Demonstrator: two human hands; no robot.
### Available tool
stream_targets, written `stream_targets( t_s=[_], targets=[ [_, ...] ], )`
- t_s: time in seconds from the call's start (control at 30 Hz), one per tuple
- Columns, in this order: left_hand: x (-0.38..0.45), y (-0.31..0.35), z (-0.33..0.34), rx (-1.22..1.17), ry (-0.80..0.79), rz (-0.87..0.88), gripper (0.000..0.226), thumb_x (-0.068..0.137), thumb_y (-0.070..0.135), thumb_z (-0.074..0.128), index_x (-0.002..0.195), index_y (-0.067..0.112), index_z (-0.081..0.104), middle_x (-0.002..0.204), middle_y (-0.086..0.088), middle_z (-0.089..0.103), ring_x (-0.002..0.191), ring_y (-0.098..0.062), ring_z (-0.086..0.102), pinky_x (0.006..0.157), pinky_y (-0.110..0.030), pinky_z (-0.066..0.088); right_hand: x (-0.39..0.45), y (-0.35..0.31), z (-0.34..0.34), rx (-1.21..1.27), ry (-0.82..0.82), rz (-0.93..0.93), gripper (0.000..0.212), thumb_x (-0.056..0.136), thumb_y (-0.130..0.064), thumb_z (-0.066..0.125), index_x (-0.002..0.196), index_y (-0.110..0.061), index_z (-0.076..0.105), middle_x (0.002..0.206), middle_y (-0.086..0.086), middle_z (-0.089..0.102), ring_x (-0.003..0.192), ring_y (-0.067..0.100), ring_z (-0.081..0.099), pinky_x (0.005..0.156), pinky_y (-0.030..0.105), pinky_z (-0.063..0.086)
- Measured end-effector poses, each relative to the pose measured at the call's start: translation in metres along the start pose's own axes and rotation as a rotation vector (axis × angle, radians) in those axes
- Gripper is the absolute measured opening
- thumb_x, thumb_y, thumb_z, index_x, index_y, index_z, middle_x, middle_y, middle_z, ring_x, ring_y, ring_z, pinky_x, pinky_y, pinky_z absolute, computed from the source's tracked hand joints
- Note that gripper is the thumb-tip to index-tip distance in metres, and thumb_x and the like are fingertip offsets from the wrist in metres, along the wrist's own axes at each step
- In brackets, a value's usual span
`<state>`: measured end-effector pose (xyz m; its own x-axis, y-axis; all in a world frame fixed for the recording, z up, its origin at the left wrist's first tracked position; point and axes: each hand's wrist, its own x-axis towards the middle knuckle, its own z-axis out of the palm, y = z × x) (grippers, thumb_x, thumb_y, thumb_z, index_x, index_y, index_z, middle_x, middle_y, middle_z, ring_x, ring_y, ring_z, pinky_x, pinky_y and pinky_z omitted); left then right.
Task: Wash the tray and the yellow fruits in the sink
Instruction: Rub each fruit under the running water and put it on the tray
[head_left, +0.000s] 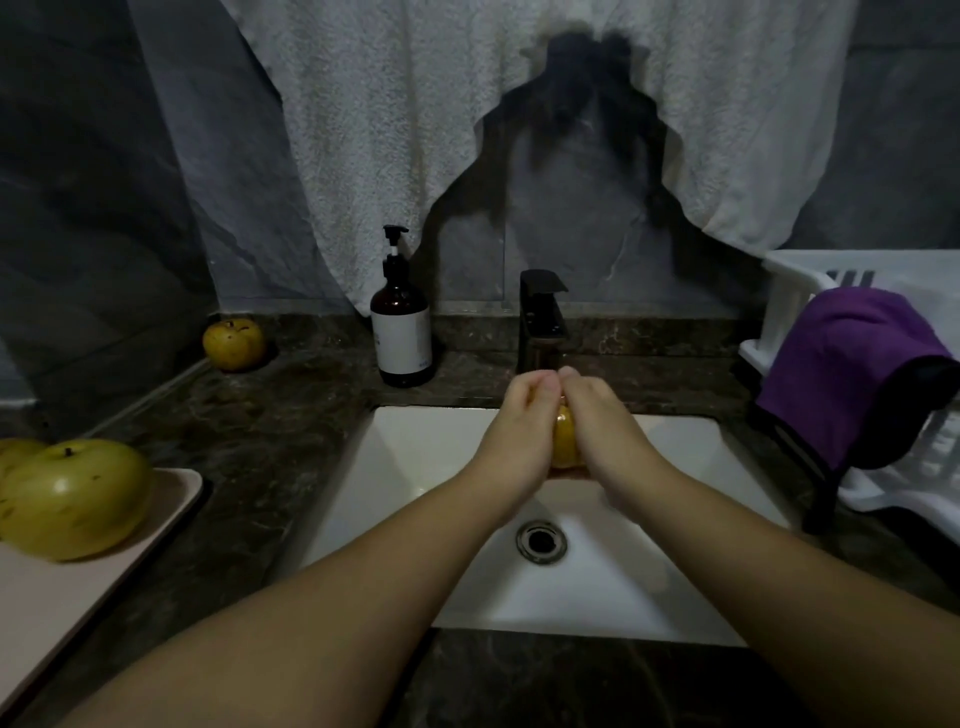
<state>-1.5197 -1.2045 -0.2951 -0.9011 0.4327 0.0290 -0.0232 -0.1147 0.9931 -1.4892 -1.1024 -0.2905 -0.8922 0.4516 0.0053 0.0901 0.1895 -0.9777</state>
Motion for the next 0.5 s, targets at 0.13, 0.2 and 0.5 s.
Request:
stream_targets(
  t_s=[0.13, 0.2, 0.5],
  targets=[
    [0.0, 0.004, -0.006, -0.237, 0.005, -0.236, 0.042, 0.107, 0.056, 0.042, 0.136, 0.029, 0.055, 0.125, -0.012, 0.067, 0.108, -0.03, 0.07, 0.073, -0.047, 0.064, -0.01, 0.001, -0.001, -0.531, 0.059, -0.269, 0.044, 0.094, -0.075, 0.024, 0.122, -0.048, 0.043, 0.108, -0.009, 0.057, 0.09, 0.014, 0.058, 0.076, 0.041, 0.054],
    [-0.004, 0.007, -0.012, -0.402, -0.115, -0.4, 0.054, 0.101, 0.063, 0.05, 0.134, 0.023, 0.061, 0.123, -0.017, 0.073, 0.104, -0.033, 0.075, 0.072, -0.047, 0.064, -0.011, 0.004, -0.005, -0.766, 0.08, -0.473, 0.048, 0.091, -0.076, 0.022, 0.13, -0.052, 0.038, 0.116, -0.013, 0.049, 0.093, 0.012, 0.055, 0.074, 0.037, 0.05],
    [0.008, -0.001, -0.012, 0.205, 0.087, 0.071, 0.043, 0.098, 0.071, 0.044, 0.11, 0.034, 0.062, 0.11, -0.001, 0.07, 0.096, -0.016, 0.071, 0.078, -0.04, 0.063, -0.007, 0.001, 0.005, -0.214, 0.033, -0.18, 0.052, 0.088, -0.081, 0.028, 0.111, -0.041, 0.051, 0.104, -0.001, 0.065, 0.076, 0.013, 0.067, 0.055, 0.03, 0.053]
  ],
)
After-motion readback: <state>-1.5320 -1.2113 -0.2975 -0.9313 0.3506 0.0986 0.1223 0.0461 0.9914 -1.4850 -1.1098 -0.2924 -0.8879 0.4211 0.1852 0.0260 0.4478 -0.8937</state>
